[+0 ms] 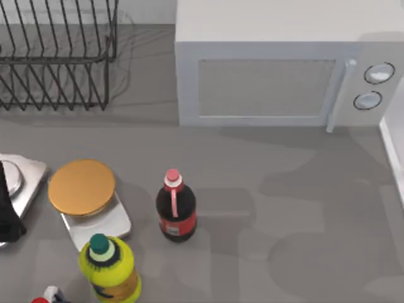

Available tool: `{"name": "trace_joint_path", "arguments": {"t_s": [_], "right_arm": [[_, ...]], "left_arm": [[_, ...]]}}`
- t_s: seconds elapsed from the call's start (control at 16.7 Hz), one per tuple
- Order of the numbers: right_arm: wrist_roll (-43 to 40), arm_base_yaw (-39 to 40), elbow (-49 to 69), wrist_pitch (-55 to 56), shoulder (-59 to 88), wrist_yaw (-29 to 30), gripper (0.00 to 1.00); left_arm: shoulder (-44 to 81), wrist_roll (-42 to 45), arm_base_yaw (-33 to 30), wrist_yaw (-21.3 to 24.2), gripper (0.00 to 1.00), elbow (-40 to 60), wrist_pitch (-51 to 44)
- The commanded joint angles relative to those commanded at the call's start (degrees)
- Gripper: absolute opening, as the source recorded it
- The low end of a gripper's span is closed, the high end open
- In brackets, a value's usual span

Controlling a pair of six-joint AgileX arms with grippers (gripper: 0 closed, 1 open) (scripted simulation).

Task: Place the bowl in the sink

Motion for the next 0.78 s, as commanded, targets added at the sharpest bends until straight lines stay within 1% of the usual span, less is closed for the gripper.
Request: {"name": "trace_joint_path", "arguments": {"t_s": [0.18,0.36,0.48,0.78], "right_arm": [[-1.6,-4.2,-7.5,13.4,0.3,-0.8,0.0],[-2.3,-6.6,-12.2,21.4,-0.2,-1.1,0.0],[-2.4,-7.2,-13.5,23.7,-0.5,-1.2,0.0],[-2.3,-7.0,-13.5,23.8,-0.3,-1.2,0.0]], "left_arm": [[0.0,0.0,0.0,0.0,1.0,0.0,0.0],[0.0,0.0,0.0,0.0,1.0,0.0,0.0],[0.0,0.0,0.0,0.0,1.0,0.0,0.0],[0.0,0.0,0.0,0.0,1.0,0.0,0.0]]}}
